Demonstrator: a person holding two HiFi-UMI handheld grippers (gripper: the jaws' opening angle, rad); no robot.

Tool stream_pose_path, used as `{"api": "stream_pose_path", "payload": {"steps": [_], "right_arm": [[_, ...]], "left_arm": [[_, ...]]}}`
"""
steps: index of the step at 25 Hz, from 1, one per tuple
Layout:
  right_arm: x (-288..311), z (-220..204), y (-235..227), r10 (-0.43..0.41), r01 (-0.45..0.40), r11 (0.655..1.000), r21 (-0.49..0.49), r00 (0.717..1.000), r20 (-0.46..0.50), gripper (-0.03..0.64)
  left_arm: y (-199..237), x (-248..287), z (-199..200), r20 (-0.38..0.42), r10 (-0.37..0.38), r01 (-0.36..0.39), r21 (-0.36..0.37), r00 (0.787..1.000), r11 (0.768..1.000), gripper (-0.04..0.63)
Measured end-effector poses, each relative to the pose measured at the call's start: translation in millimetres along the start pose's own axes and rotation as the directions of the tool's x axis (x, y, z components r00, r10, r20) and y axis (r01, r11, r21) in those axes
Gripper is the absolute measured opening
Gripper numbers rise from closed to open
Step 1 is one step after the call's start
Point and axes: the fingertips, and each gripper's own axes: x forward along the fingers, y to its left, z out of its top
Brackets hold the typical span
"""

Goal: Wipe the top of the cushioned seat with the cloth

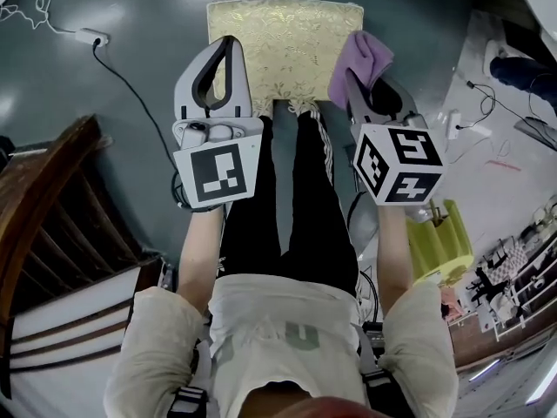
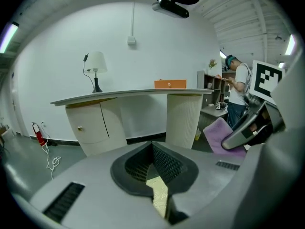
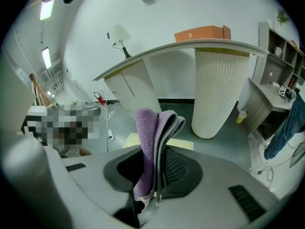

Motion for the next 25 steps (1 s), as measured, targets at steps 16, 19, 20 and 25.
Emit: {"api": "stream_pose_path", "payload": {"steps": [16, 19, 20, 25], "right_arm": [[94, -45, 143, 0.281, -0.288, 0.957, -0.044, 0.952, -0.117, 0.089], [131, -75, 185, 0.325, -0.335, 0.942, -0.03, 0.929, -0.18, 0.09], [143, -86, 197, 0.329, -0.341, 0.94, -0.028, 0.922, -0.202, 0.09], [191, -123, 218, 0.278, -0.3, 0.953, -0.037, 0.919, -0.279, 0.09]], "left_arm": [[58, -34, -29, -0.029, 0.122, -0.123, -0.018, 0.992, 0.992, -0.008], [79, -50, -38, -0.051, 0.145, -0.146, -0.011, 0.988, 0.989, -0.008], [87, -54, -42, -0.057, 0.155, -0.155, -0.002, 0.986, 0.988, -0.008], [118, -66, -53, -0.071, 0.215, -0.217, -0.019, 0.974, 0.976, -0.008]]}}
